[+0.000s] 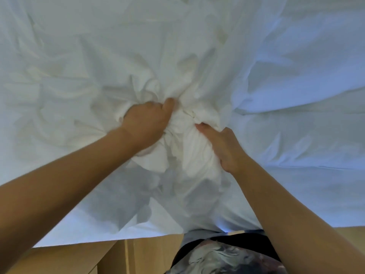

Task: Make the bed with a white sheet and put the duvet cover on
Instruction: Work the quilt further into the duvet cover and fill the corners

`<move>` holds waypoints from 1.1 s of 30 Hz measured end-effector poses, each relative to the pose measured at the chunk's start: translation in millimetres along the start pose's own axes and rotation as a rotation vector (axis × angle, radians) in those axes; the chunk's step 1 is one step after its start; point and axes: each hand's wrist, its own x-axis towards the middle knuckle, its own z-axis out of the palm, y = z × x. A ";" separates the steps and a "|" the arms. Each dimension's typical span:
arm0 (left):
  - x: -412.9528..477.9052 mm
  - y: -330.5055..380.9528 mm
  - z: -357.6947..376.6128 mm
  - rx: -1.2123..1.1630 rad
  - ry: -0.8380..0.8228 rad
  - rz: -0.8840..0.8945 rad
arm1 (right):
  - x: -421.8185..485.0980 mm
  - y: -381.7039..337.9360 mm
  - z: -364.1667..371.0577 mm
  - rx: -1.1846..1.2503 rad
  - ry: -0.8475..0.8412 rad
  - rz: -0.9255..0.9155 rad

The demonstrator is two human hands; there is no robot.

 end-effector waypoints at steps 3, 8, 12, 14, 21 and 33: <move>-12.9 -25.5 -32.5 -0.046 0.182 -0.068 | -20.4 -31.9 -13.7 0.041 -0.011 -0.082; -38.5 -66.2 -89.7 -0.121 0.280 -0.107 | -60.7 -64.1 -86.1 0.082 0.162 -0.198; -41.0 -75.4 -90.7 -0.112 0.219 -0.196 | -72.1 -61.4 -155.3 0.085 0.373 -0.226; -37.7 -64.5 -84.7 -0.095 0.125 -0.245 | -66.6 -57.6 -163.0 -0.021 0.333 -0.228; -25.3 33.7 -96.8 0.139 -0.096 -0.406 | -50.2 -40.7 -162.3 -0.019 0.162 -0.167; 61.5 141.4 -49.8 0.322 -0.182 0.056 | -25.6 -25.9 -163.4 0.126 0.122 -0.024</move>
